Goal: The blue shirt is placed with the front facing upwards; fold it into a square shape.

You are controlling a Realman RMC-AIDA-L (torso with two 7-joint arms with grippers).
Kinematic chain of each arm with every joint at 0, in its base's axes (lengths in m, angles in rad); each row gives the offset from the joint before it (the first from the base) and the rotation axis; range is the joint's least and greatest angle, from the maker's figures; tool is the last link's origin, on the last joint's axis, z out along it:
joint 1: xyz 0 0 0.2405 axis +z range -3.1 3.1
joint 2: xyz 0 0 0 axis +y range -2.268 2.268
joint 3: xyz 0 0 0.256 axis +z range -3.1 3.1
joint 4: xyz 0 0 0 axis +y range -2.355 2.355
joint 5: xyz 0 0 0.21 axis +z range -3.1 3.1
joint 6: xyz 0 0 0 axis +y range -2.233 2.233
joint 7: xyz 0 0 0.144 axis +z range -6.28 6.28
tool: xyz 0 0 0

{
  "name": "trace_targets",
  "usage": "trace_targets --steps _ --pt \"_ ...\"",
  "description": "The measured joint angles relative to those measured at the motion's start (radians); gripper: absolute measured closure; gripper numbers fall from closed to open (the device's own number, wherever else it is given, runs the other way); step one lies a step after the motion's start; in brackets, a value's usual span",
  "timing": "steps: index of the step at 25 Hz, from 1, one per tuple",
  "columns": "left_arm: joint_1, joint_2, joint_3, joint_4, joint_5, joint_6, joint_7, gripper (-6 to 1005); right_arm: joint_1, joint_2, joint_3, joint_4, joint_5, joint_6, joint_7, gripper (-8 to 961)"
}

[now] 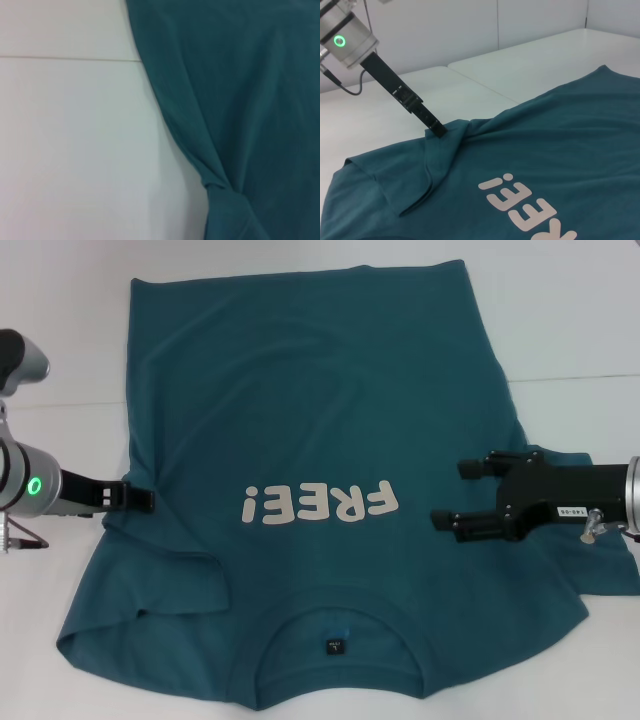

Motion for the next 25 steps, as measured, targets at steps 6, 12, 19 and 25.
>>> trace_targets --steps 6,12,19,25 --pt "-0.013 0.004 0.000 0.051 -0.007 -0.033 0.002 150 0.000 0.000 -0.011 -0.001 0.000 0.003 0.013 25" --pt "-0.021 0.005 0.001 0.061 -0.067 -0.026 0.029 150 0.001 0.000 -0.012 -0.001 0.000 0.004 0.015 26" --pt "-0.027 0.006 0.003 0.083 -0.189 -0.035 0.090 150 0.001 0.000 -0.014 -0.001 0.000 0.000 0.016 26" --pt "-0.044 0.003 0.006 0.126 -0.254 -0.094 0.128 151 0.000 0.001 -0.014 -0.001 0.000 -0.003 0.023 27"
